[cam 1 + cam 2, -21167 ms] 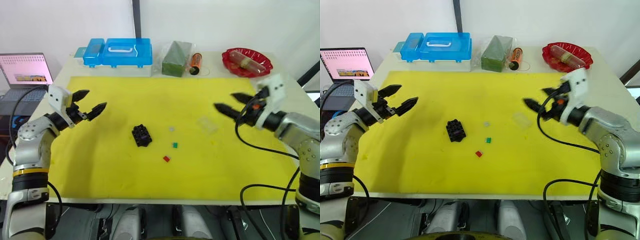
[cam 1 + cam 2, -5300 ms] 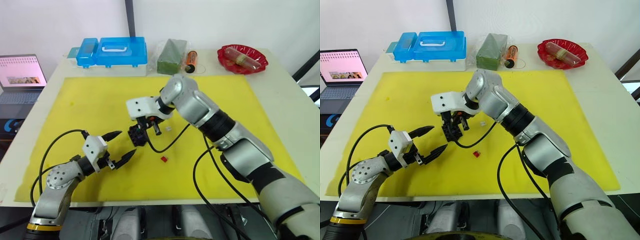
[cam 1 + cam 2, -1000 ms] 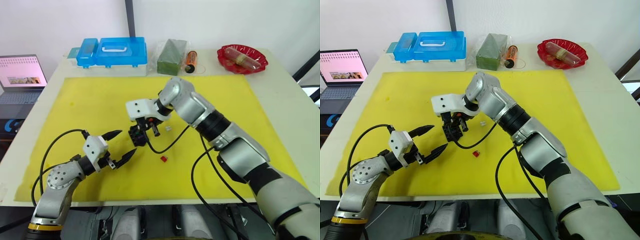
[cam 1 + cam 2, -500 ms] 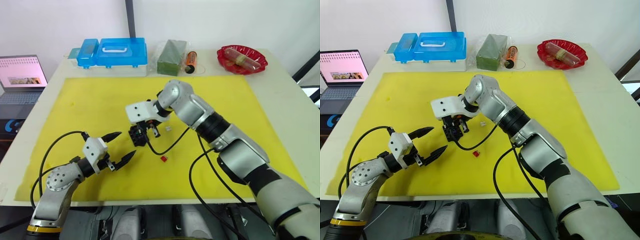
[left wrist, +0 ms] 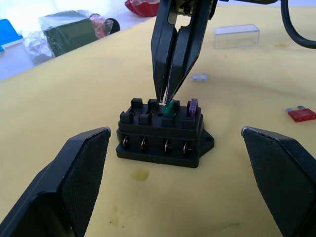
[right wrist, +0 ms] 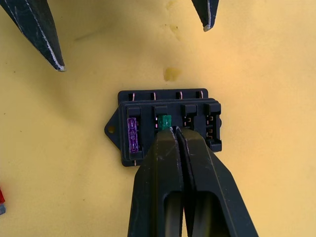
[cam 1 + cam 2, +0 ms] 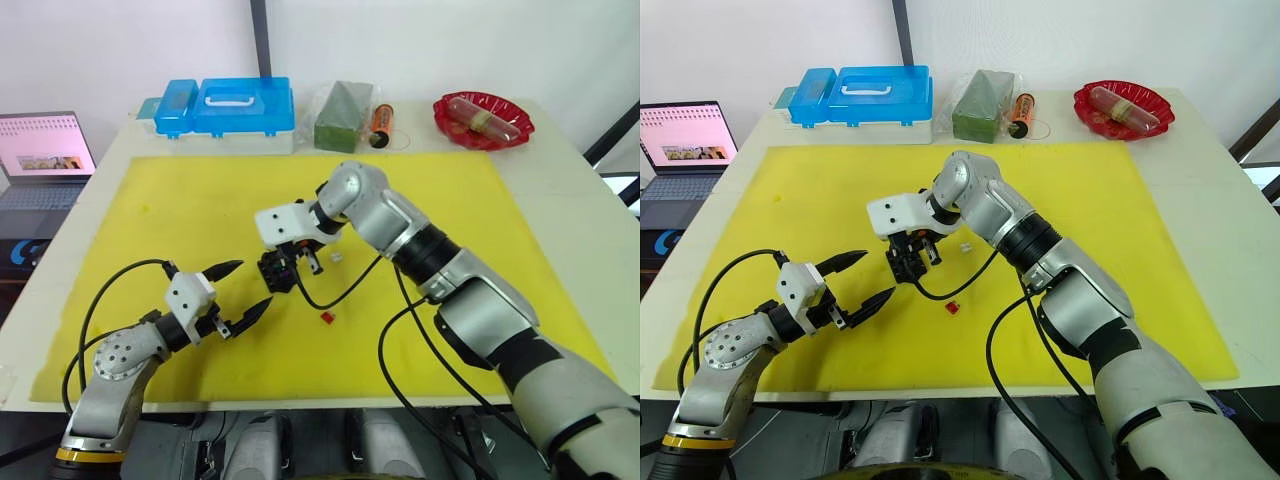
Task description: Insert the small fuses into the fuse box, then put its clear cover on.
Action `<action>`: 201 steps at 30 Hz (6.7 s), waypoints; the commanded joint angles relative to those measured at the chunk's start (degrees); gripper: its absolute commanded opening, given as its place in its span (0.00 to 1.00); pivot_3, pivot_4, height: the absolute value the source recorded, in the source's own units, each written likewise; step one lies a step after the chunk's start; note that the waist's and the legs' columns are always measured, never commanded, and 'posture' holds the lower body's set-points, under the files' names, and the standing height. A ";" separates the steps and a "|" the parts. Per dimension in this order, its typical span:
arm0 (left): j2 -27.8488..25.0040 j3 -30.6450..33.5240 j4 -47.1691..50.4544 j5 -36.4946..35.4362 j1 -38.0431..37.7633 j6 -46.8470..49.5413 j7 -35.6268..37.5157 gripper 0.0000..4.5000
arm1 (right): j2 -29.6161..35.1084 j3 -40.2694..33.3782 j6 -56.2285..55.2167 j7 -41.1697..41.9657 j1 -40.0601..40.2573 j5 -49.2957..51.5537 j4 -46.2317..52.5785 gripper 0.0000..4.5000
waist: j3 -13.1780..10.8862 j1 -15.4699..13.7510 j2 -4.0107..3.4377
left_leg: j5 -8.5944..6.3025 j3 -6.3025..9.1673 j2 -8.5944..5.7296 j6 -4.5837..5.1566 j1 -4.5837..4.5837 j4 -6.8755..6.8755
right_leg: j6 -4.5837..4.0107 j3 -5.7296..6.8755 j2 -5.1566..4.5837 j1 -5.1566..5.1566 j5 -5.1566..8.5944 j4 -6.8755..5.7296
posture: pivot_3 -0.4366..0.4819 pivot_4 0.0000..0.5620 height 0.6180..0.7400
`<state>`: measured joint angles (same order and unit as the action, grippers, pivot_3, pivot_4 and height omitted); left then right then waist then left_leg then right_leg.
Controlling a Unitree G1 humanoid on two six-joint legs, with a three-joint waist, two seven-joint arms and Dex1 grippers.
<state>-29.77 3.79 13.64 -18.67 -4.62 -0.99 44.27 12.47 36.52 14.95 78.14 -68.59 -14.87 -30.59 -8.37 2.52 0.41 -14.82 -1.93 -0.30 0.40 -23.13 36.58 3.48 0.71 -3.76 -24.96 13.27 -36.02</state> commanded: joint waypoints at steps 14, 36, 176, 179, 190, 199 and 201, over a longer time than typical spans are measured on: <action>-1.48 1.97 1.16 -1.27 0.76 -0.75 1.61 1.00 | -0.02 -6.12 4.64 -3.66 -0.50 2.25 3.20 0.01 | -0.02 -0.02 -0.02 | 0.02 0.00 0.00 -0.03 -0.26 0.01 | 0.00 0.00 -0.02 -0.27 0.00 -0.01 | 0.48 0.27 1.00; -9.35 11.25 -7.20 -5.28 7.07 0.67 5.88 1.00 | 15.25 -30.28 23.02 -16.63 18.72 19.55 35.72 0.43 | -0.02 -0.24 0.01 | 0.03 -0.02 -0.01 -0.02 -0.29 -0.04 | 0.00 0.02 -0.04 -0.29 0.00 0.04 | 0.48 0.27 1.00; -8.48 2.30 17.02 -11.24 -10.18 2.03 17.09 1.00 | -22.39 -73.70 77.55 -78.21 48.91 72.33 61.49 0.01 | -0.08 -1.48 -0.13 | -0.13 0.01 0.17 0.26 -0.38 0.24 | -0.04 0.10 0.06 0.07 0.04 0.63 | 0.48 0.27 1.00; -8.39 2.06 16.92 -11.26 -9.98 2.06 17.11 1.00 | -27.22 -77.25 77.55 -87.48 49.80 74.82 64.37 0.01 | -0.12 -1.66 -0.18 | -0.14 0.00 0.10 0.25 -0.43 0.23 | -0.05 0.10 -0.01 0.07 0.05 0.71 | 0.48 0.27 1.00; -7.73 1.00 16.37 -11.00 -9.06 2.06 17.13 1.00 | -15.11 -65.21 64.73 -116.41 62.46 111.87 57.52 0.01 | -0.25 -0.98 -0.41 | -0.11 -0.03 0.12 0.30 -0.36 0.10 | -0.03 0.11 0.10 0.13 0.06 0.78 | 0.48 0.27 1.00; -7.47 1.36 16.42 -10.78 -10.85 1.16 17.32 1.00 | 6.31 -46.32 44.04 -120.84 67.64 127.87 57.88 0.01 | -0.26 -0.34 -0.28 | -0.13 -0.08 0.12 0.37 -0.27 0.23 | 0.25 0.09 0.27 0.32 0.21 0.81 | 0.48 0.27 1.00; -7.28 1.28 16.56 -10.68 -11.33 0.94 17.14 1.00 | 8.19 -44.52 41.71 -120.02 67.95 127.87 57.84 0.01 | -0.25 -0.44 -0.27 | -0.14 -0.08 0.13 0.40 -0.28 0.29 | 0.29 0.08 0.30 0.35 0.23 0.80 | 0.48 0.27 1.00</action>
<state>-37.24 4.91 29.10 -28.96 -15.60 1.03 61.43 20.08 -9.22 58.88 -43.22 -0.70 111.59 25.56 -8.62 2.08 0.14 -14.97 -2.01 -0.17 0.81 -23.41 36.89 3.77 0.79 -3.46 -24.59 13.50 -35.22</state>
